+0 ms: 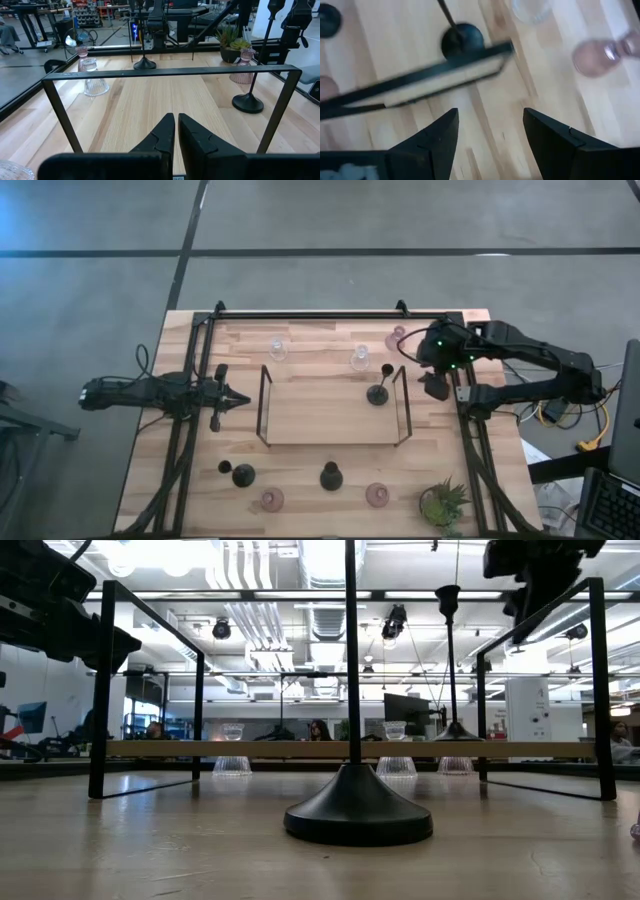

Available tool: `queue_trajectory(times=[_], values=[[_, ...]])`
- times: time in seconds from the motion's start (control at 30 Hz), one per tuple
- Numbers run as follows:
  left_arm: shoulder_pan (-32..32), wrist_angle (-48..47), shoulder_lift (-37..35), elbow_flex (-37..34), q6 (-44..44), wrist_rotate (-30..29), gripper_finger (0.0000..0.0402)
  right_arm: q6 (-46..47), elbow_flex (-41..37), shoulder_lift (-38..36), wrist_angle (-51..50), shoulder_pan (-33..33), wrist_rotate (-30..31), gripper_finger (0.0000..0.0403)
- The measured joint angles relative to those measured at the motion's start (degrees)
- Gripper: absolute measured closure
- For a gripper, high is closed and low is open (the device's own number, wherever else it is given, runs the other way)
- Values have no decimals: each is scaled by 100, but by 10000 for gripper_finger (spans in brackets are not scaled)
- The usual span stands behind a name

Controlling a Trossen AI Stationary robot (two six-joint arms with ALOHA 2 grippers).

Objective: Pick & Place candle stick holders
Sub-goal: Put the left black candle holder on the shelf

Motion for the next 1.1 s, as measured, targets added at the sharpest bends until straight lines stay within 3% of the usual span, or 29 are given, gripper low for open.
queue_trajectory(times=[0.2, 0.47, 0.77, 1.1], values=[[0, 0, 1, -1, 2, -1, 374, 392, -205, -292, -183, 0, 425, 203], [1, 0, 0, -1, 11, -1, 374, 1009, -527, -620, -350, 0, 438, 221], [1, 52, 1, -7, 151, -64, 374, 1020, -567, -689, -395, 0, 458, 236], [1, 1624, 4, -47, 45, -78, 374, 1211, -569, -688, -371, -2, 616, 254]])
